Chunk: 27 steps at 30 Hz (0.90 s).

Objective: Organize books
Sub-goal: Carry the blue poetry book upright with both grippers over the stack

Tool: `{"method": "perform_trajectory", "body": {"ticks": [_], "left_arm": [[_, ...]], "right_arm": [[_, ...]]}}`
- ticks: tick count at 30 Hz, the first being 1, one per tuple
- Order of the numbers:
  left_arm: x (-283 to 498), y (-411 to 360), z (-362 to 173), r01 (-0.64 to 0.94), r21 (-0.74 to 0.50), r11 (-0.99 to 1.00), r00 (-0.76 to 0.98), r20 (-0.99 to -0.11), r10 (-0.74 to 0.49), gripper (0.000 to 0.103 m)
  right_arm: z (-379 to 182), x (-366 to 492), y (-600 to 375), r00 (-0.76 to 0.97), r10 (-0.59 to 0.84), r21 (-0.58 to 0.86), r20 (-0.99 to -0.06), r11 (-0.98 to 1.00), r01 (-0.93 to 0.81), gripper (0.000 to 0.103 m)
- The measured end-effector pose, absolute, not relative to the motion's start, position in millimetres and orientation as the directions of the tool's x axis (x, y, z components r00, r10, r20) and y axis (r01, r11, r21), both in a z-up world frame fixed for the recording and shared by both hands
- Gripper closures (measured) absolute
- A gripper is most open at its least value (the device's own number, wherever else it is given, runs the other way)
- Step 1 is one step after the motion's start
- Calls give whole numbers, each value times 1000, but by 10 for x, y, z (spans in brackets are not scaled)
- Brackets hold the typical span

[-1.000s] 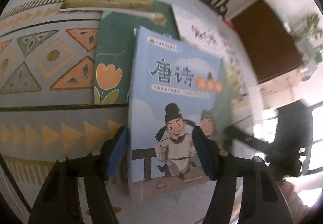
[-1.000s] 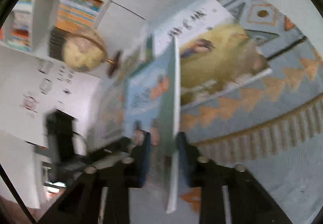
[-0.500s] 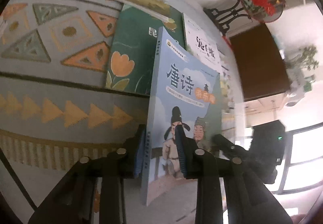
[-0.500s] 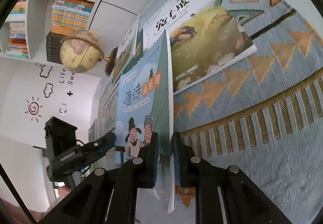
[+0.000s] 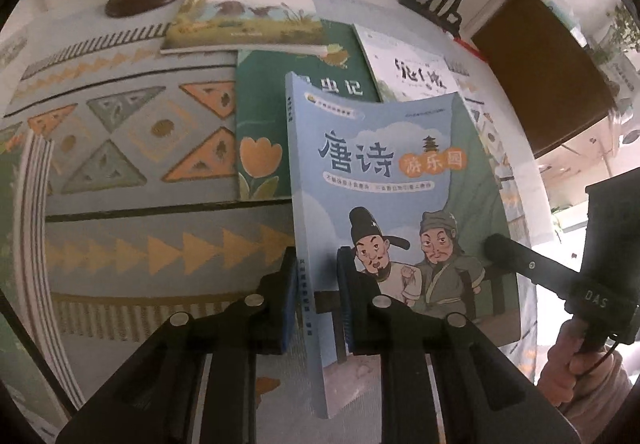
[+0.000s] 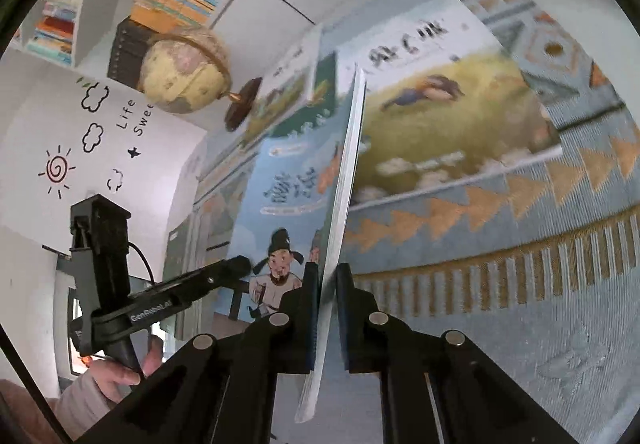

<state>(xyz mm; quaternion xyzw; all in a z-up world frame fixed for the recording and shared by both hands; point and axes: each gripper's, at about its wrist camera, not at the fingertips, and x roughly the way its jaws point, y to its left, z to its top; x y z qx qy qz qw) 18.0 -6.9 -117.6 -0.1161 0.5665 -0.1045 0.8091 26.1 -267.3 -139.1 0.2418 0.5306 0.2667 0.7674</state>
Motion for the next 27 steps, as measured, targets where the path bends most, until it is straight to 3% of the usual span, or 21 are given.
{"method": "perform_trajectory", "body": {"ticks": [12, 27], "left_arm": [[50, 326, -618, 58, -288, 956, 432, -856, -284, 88], [-341, 1665, -274, -65, -252, 965, 509, -841, -186, 88]], "right_arm": [[-831, 223, -2232, 329, 645, 588, -690, 764, -265, 93], [-483, 136, -846, 287, 692, 582, -662, 716, -385, 92]]}}
